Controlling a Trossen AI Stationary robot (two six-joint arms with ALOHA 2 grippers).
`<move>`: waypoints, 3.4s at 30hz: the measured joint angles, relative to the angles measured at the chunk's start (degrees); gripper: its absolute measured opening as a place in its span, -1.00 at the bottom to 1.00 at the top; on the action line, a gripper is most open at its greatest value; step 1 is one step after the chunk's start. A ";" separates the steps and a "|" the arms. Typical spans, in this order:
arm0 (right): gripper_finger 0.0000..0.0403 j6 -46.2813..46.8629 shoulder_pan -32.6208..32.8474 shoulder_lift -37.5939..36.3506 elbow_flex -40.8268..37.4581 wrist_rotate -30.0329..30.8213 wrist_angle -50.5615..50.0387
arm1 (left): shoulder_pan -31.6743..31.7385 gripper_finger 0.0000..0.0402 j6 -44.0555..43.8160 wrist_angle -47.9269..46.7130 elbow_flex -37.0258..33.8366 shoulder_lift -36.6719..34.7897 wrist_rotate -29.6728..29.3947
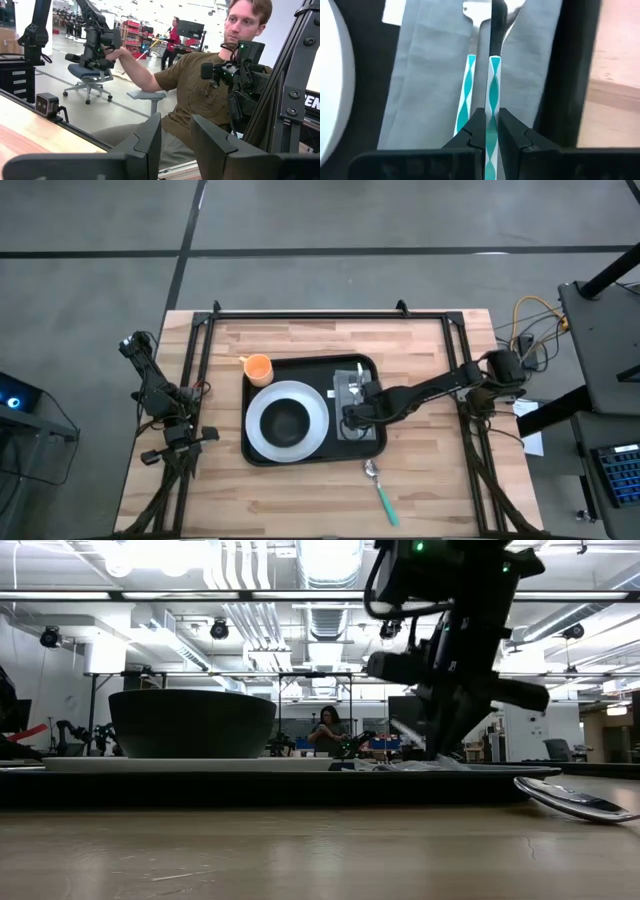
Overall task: Set up tray
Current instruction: Put the green table knife on the gray table napkin to the right of the green fork, then put the light green spoon on the gray table napkin to the left of the green fork
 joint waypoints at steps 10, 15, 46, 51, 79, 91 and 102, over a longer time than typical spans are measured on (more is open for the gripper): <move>-0.92 3.46 -1.72 1.44 0.00 -2.62 0.48 | 0.01 -0.58 -0.01 0.00 0.00 0.00 0.00; -0.92 4.60 -1.81 1.44 0.00 -2.66 0.55 | 0.00 -0.58 0.01 0.00 0.00 0.00 0.00; -0.74 2.45 -1.88 0.91 0.51 -6.43 0.65 | 0.00 -0.58 0.00 0.00 0.00 0.26 0.00; -0.74 -0.10 -1.83 0.72 3.53 -10.38 0.67 | 0.00 -0.58 0.00 0.00 0.00 0.26 0.00; -0.74 9.86 14.31 0.67 11.19 -5.68 0.88 | 0.00 -0.58 0.00 0.00 0.00 0.26 0.00; -0.73 13.65 17.34 0.67 11.19 -5.43 2.66 | 0.01 -0.58 -0.01 0.00 0.00 0.26 0.00; -0.73 11.66 22.84 0.76 11.19 3.00 9.20 | -0.01 -0.58 0.01 0.00 0.00 0.26 0.00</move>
